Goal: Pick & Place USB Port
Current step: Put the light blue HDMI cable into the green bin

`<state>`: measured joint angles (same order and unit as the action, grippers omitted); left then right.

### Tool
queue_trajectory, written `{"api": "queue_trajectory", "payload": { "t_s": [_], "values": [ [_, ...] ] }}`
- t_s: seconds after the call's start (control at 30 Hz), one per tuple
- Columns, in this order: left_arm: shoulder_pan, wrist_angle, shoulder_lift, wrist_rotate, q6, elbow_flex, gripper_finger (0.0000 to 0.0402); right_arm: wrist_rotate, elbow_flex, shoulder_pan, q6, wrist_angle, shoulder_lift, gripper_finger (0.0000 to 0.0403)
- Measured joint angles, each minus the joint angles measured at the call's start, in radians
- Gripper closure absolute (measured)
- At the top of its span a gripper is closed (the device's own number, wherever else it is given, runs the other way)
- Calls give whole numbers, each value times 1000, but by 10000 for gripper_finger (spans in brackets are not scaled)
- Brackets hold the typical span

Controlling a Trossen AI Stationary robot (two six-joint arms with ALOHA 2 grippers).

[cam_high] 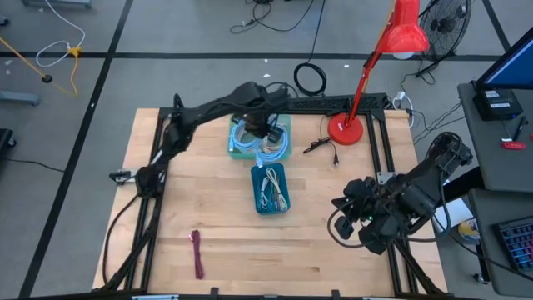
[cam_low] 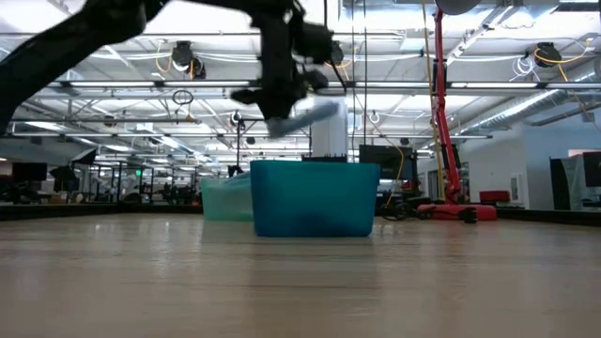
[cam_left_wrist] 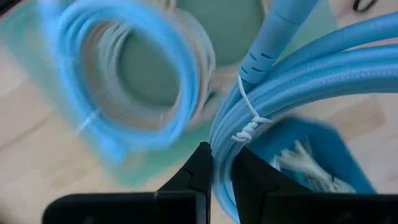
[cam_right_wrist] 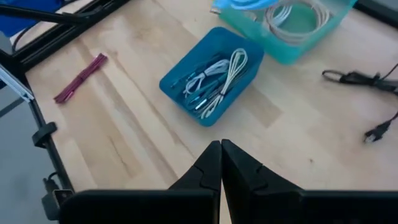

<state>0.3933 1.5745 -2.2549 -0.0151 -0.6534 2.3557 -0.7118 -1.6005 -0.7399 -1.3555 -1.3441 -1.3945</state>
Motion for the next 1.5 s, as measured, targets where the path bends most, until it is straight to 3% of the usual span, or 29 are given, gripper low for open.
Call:
{"api": "queue_trajectory", "payload": {
  "t_s": [0.1,0.37,0.83,1.5],
  "values": [
    [32,-49,-35,-71,-30,-10,368,4,25,-15,-35,1,0,403],
    [64,-50,-60,43,20,-5,368,62,121,-45,-145,0,0,403],
    [65,-341,-70,6,-31,-4,368,26,141,-48,-162,21,58,403],
    [97,-173,-159,-4,-36,-6,368,32,141,-48,-170,31,59,403]
  ]
}}
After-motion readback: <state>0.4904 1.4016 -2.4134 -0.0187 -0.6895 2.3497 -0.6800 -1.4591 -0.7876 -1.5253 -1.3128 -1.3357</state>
